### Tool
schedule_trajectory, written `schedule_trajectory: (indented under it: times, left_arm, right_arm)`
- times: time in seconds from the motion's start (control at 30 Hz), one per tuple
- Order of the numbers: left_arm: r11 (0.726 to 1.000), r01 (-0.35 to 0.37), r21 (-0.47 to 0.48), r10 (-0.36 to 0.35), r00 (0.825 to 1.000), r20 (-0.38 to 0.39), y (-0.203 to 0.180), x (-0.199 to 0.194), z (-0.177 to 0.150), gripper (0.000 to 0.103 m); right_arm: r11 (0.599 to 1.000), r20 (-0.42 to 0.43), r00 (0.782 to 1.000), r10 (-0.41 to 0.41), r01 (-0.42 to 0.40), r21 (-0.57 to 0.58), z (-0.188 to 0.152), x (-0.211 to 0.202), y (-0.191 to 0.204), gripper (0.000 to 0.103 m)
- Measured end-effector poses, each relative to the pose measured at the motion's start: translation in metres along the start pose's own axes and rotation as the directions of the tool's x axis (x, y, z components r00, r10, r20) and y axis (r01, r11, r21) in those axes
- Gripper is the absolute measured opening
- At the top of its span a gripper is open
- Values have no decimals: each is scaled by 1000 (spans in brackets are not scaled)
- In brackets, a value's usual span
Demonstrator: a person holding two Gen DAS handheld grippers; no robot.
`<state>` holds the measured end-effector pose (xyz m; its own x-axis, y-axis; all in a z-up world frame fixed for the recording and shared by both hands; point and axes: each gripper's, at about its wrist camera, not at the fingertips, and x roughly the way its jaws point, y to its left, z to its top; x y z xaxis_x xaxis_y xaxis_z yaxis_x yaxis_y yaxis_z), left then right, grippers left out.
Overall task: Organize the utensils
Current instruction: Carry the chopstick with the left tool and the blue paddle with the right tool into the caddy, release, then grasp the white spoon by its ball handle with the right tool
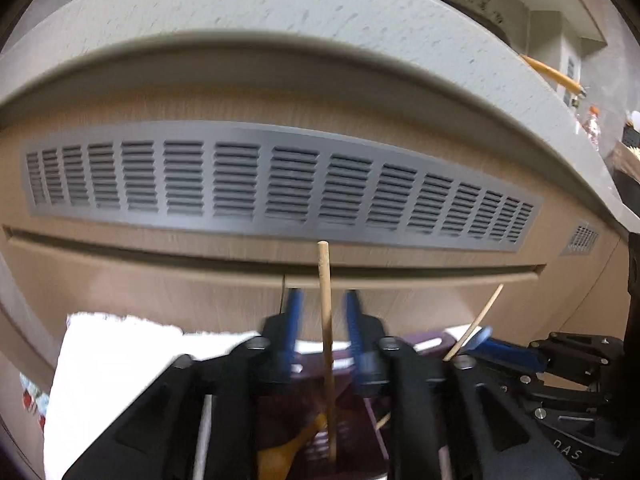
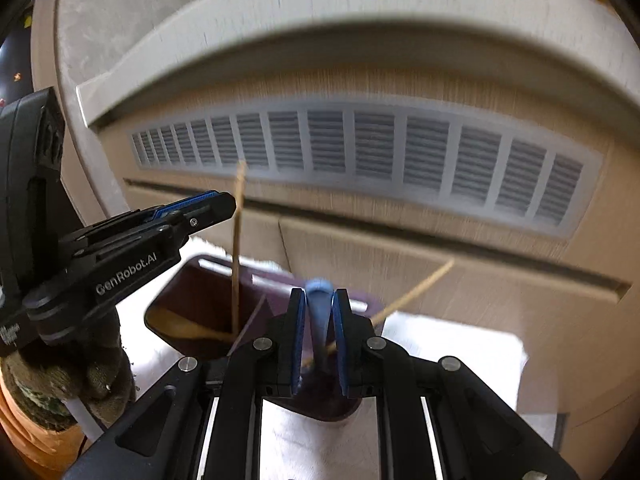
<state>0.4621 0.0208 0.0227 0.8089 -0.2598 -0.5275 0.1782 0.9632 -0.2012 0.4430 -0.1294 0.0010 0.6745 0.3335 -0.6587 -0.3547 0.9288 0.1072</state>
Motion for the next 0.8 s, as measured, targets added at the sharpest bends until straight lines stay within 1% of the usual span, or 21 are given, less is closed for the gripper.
schedule_trajectory:
  times: [0.03, 0.07, 0.1, 0.13, 0.17, 0.2, 0.33, 0.37, 0.4, 0.43, 0.47, 0.5, 0.53, 0.57, 0.63, 0.67, 0.7, 0.73, 0.8]
  left_arm:
    - [1000, -2, -3, 2, 1000, 4, 2, -4, -2, 46]
    - [1000, -6, -5, 6, 1000, 11, 3, -10, -4, 51]
    - [1000, -12, -6, 12, 1000, 19, 3, -17, -6, 63]
    - [1000, -18, -5, 19, 999, 27, 4, -24, -8, 73]
    - [1000, -24, -1, 24, 999, 33, 4, -30, -10, 77]
    - [1000, -30, 4, 30, 999, 36, 3, -35, -13, 80]
    - [998, -56, -4, 56, 998, 10, 5, -58, -30, 81]
    - [998, -57, -10, 57, 998, 6, 6, -64, -36, 81]
    - [998, -60, -13, 60, 998, 6, 7, -71, -42, 82]
    - [998, -66, -14, 66, 998, 8, 7, -77, -50, 84]
    - [997, -72, -10, 72, 997, 10, 6, -84, -58, 86]
    - [997, -75, -2, 75, 997, 9, 5, -90, -66, 89]
    - [997, -78, 5, 78, 997, 5, 6, -96, -73, 91]
    - [997, -79, 17, 79, 997, -9, 5, -102, -83, 93]
    - [997, -70, 37, 71, 997, -42, 2, -110, -99, 94]
    - [997, -66, 47, 69, 996, -58, -1, -114, -108, 94]
    - [996, -63, 57, 67, 995, -73, -3, -119, -117, 94]
    - [996, -59, 67, 64, 994, -83, -6, -125, -126, 94]
    - [996, -58, 71, 65, 993, -101, -8, -136, -144, 94]
  right_arm:
    - [1000, 2, 1000, -7, 7, -2, -2, 0, 0, 19]
    - [1000, 10, 1000, -20, 20, -7, -5, -1, -1, 24]
    - [999, 20, 999, -34, 35, -12, -8, -3, -1, 29]
    - [999, 28, 999, -47, 48, -16, -10, -6, 0, 32]
    - [998, 35, 998, -60, 60, -19, -13, -11, 0, 34]
    - [997, 42, 996, -72, 73, -22, -16, -16, 0, 34]
    - [993, 56, 992, -116, 117, -22, -36, -37, -1, 35]
    - [992, 57, 991, -124, 126, -21, -41, -43, 0, 37]
    - [990, 60, 989, -137, 139, -21, -48, -49, 0, 44]
    - [988, 68, 986, -153, 155, -21, -57, -57, 1, 49]
    - [985, 76, 983, -166, 168, -23, -63, -62, 5, 58]
    - [983, 84, 980, -179, 182, -30, -72, -68, 8, 61]
    - [981, 85, 979, -188, 192, -39, -78, -71, 13, 61]
    - [979, 83, 978, -193, 198, -50, -87, -76, 16, 61]
    - [978, 68, 979, -192, 196, -68, -105, -84, 21, 65]
    - [978, 58, 980, -189, 194, -81, -117, -87, 25, 70]
    - [977, 53, 981, -189, 193, -93, -124, -88, 30, 77]
    - [975, 56, 981, -188, 193, -110, -133, -93, 35, 81]
    - [970, 83, 978, -193, 202, -133, -148, -100, 45, 99]
